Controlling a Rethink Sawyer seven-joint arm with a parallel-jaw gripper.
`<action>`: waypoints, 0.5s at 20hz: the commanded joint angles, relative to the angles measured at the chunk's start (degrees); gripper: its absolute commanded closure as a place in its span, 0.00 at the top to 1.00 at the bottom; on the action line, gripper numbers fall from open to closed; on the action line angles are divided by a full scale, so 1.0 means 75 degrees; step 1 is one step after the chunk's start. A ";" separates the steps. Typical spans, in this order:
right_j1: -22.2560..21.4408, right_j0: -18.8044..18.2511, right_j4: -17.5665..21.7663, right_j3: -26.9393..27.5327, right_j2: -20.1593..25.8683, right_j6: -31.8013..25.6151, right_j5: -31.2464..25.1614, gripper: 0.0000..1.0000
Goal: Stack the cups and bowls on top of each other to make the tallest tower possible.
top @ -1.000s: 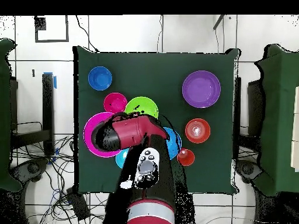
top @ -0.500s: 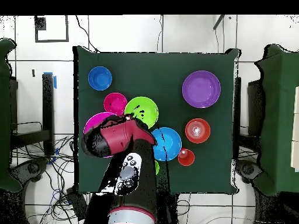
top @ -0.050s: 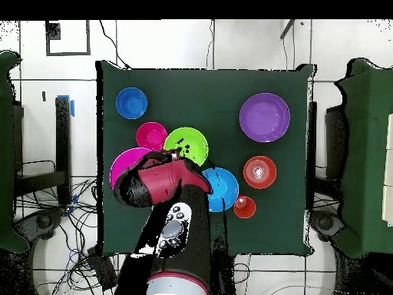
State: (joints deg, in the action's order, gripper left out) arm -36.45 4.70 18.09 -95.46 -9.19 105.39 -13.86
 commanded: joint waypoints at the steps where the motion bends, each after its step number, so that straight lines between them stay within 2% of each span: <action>1: 0.0854 -0.0301 0.0255 0.0820 0.0468 0.0420 0.0215 1.00; 4: 0.1066 -0.0381 0.0247 0.1058 0.0557 0.0339 0.0194 1.00; 10: 0.1365 -0.0246 0.0380 0.1436 0.0337 0.0342 0.0395 1.00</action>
State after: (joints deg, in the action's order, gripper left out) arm -30.22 2.89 18.09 -90.08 -9.57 105.39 -12.53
